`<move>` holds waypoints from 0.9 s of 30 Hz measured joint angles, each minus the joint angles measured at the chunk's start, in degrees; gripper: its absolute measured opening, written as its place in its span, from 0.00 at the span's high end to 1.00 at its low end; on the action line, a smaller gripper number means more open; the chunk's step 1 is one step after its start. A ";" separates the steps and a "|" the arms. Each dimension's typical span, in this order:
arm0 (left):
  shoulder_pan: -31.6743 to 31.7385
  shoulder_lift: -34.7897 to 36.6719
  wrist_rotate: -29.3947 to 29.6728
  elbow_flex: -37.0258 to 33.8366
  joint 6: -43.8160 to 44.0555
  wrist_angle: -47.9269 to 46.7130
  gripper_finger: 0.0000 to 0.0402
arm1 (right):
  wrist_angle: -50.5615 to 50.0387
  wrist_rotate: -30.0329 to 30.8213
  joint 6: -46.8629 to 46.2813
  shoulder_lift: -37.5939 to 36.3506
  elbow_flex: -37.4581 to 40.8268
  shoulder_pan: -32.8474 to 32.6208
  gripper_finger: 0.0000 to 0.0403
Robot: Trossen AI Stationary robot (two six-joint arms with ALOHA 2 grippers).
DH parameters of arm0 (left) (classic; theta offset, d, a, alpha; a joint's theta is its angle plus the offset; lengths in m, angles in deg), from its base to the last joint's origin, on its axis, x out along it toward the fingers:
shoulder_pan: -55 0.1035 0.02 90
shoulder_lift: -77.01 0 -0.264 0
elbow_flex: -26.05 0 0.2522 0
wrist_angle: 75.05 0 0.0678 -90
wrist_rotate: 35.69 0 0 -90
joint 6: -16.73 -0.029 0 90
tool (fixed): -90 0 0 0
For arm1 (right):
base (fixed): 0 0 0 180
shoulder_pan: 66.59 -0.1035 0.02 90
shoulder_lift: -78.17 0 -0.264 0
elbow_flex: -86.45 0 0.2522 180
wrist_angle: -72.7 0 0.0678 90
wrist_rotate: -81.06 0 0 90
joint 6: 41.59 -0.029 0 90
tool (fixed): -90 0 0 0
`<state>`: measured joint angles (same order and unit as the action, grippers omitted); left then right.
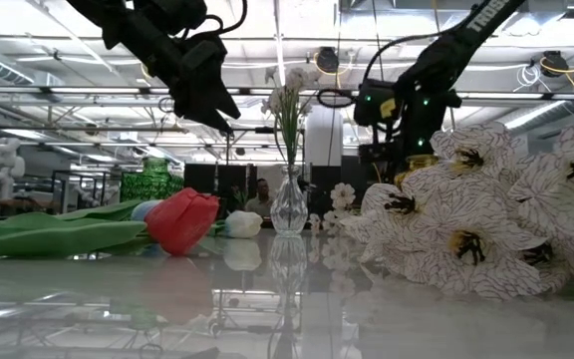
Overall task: Sort flowers into vase by color
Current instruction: Put the top white flowers into the transparent vase
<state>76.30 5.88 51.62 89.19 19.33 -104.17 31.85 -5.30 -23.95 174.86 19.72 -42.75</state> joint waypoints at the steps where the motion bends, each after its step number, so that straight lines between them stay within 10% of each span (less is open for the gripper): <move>1: -0.07 0.00 0.01 0.00 -0.01 0.01 0.15 | 0.58 0.79 0.46 0.70 0.00 0.09 0.42; 18: -0.07 0.00 0.16 0.00 -0.01 1.12 0.15 | 2.27 1.98 -0.44 -3.39 0.02 1.40 0.97; 27: -0.07 0.00 0.16 0.00 -0.03 1.73 0.15 | 2.15 -5.25 -6.83 -20.34 0.00 -0.35 0.96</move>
<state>76.23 5.88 51.79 89.19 19.31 -102.45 34.00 -10.56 -30.79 154.52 19.72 -43.10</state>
